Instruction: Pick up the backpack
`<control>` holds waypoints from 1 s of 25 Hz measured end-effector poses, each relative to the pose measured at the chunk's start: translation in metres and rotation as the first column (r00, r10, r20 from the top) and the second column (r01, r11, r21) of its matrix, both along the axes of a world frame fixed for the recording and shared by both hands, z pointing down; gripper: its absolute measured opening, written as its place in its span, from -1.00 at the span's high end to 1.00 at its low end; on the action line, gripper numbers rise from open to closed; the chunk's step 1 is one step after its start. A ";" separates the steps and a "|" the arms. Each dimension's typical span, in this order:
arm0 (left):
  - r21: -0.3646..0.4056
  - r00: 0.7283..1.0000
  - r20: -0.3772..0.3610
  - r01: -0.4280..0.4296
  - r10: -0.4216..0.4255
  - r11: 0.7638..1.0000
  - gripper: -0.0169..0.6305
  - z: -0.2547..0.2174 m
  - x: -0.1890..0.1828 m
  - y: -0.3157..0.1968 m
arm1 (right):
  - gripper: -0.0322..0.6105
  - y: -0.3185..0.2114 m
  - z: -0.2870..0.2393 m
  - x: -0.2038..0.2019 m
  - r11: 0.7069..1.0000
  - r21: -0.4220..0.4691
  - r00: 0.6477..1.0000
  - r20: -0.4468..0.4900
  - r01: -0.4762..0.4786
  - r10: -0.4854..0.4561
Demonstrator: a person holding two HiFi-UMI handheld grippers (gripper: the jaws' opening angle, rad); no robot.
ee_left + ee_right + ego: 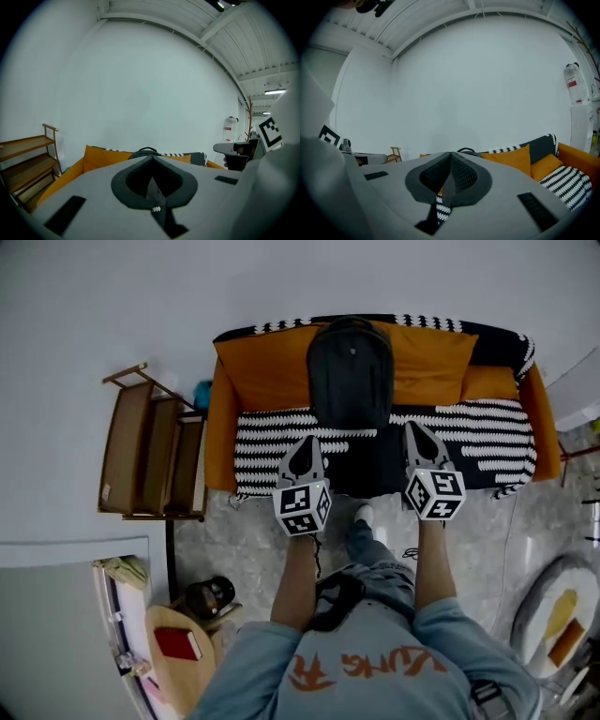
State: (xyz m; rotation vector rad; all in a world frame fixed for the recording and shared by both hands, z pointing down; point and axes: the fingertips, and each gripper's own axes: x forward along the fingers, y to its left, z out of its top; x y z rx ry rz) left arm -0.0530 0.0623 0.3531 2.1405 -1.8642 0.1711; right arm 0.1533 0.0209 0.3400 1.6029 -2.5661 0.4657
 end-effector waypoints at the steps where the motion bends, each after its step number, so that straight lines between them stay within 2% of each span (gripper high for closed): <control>1: -0.008 1.000 0.004 0.000 0.000 1.000 0.89 0.002 0.001 -0.013 | 0.91 -0.012 0.004 0.002 1.000 -0.008 1.000 0.006 -0.003 0.003; 6: -0.038 1.000 0.021 -0.018 0.019 0.999 0.89 0.010 0.013 -0.066 | 0.91 -0.064 0.017 0.005 0.999 -0.034 1.000 0.021 -0.003 0.003; 11: -0.084 1.000 -0.005 -0.026 0.026 0.996 0.89 0.034 0.023 -0.092 | 0.91 -0.090 0.039 0.007 0.997 -0.077 1.000 0.021 0.002 0.000; 15: -0.102 0.999 -0.019 -0.031 0.029 0.994 0.89 0.048 0.026 -0.098 | 0.91 -0.090 0.053 0.008 0.994 -0.105 1.000 0.012 0.006 -0.004; 19: -0.101 0.999 -0.040 -0.013 0.009 0.995 0.89 0.050 0.027 -0.107 | 0.91 -0.093 0.047 0.012 0.995 -0.098 1.000 0.009 0.015 -0.014; 25: -0.092 0.999 -0.023 -0.034 0.032 0.995 0.89 0.048 0.034 -0.117 | 0.91 -0.099 0.046 0.015 0.995 -0.095 1.000 0.011 -0.001 0.002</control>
